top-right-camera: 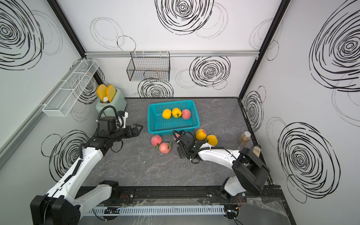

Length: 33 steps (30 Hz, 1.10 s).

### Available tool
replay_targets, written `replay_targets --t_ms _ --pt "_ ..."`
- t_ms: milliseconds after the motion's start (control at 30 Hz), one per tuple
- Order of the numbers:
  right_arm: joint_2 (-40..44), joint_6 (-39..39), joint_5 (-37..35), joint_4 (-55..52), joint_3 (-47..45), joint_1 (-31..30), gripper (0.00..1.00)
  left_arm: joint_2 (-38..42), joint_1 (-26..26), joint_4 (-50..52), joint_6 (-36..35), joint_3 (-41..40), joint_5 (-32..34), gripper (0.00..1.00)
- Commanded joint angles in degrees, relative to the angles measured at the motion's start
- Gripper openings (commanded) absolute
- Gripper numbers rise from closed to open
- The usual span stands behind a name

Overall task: Put the peaches into the basket
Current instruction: Pick up the peach from the center of the board.

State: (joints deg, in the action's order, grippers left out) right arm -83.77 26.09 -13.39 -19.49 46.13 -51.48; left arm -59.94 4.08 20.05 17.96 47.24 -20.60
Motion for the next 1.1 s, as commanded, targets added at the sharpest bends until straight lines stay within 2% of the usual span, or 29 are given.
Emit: replay_targets --t_ms 0,233,433,700,900,1067 --pt "-0.4 -0.1 0.1 -1.3 1.6 -0.3 0.61 -0.2 -0.6 -2.0 -0.6 -0.6 -1.0 0.98" --pt "0.6 -0.3 0.6 -1.3 2.3 -0.3 0.58 -0.6 -0.6 -2.2 -0.5 -0.8 -1.4 0.97" --pt "7.2 -0.7 3.6 5.8 -1.0 -0.4 0.58 -0.7 -0.6 -2.2 -0.3 -1.0 -1.6 0.97" --pt "12.8 -0.3 2.9 12.3 0.0 -0.3 0.58 -0.8 0.0 -2.1 -0.2 -1.1 -1.1 0.98" --pt "9.1 -2.8 3.7 17.1 4.9 1.7 0.58 -0.9 0.1 -2.1 -0.2 -1.1 -1.2 0.98" --pt "3.5 -3.1 10.6 21.0 9.8 7.4 0.58 -1.3 0.2 -1.9 -0.3 -1.2 -1.2 0.98"
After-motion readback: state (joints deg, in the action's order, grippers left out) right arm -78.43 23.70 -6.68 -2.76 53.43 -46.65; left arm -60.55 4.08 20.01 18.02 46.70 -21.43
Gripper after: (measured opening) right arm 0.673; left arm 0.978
